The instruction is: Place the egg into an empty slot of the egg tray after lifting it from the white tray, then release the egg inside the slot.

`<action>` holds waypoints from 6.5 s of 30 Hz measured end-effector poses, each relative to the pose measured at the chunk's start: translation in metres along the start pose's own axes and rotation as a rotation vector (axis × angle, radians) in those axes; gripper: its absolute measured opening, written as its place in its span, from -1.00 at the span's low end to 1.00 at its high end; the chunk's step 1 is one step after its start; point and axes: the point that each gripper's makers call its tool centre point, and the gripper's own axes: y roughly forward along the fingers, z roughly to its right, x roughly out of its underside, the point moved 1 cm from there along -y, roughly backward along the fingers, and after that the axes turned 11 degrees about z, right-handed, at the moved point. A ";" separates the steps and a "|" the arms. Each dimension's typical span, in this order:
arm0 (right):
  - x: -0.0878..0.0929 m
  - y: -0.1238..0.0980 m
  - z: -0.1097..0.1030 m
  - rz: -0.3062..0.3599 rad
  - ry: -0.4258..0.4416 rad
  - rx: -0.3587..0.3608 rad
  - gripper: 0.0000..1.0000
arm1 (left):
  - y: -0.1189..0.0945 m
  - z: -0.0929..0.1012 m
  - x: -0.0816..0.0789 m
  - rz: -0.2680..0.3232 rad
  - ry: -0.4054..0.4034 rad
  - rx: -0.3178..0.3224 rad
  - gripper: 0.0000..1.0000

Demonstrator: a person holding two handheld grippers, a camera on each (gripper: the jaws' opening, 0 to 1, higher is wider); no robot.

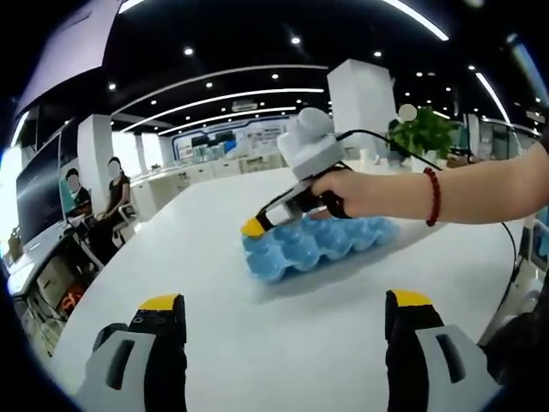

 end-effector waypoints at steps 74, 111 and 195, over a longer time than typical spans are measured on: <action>-0.004 -0.108 0.066 0.058 0.027 0.145 -0.34 | 0.020 0.035 -0.008 0.018 0.014 0.060 1.00; 0.011 -0.165 0.104 0.041 0.023 0.248 -0.34 | 0.034 0.059 -0.011 0.034 0.002 0.101 1.00; 0.065 -0.252 0.193 -0.118 0.055 0.655 -0.46 | 0.039 0.060 0.001 0.004 0.014 0.114 0.98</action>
